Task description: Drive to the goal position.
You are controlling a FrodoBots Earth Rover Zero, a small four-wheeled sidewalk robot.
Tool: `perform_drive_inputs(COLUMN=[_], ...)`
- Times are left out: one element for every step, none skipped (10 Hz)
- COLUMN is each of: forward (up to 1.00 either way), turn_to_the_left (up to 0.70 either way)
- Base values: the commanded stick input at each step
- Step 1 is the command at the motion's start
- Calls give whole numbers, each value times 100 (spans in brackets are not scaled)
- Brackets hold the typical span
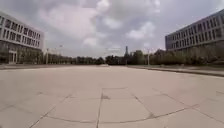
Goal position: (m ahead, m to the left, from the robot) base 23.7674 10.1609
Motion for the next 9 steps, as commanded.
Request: perform_drive_inputs(forward=[50, 50, 50, 50, 50, 50, 50, 50, 50], turn_to_the_left=[-2, -2, -2, -2, -2, -2, -2, -2, -2])
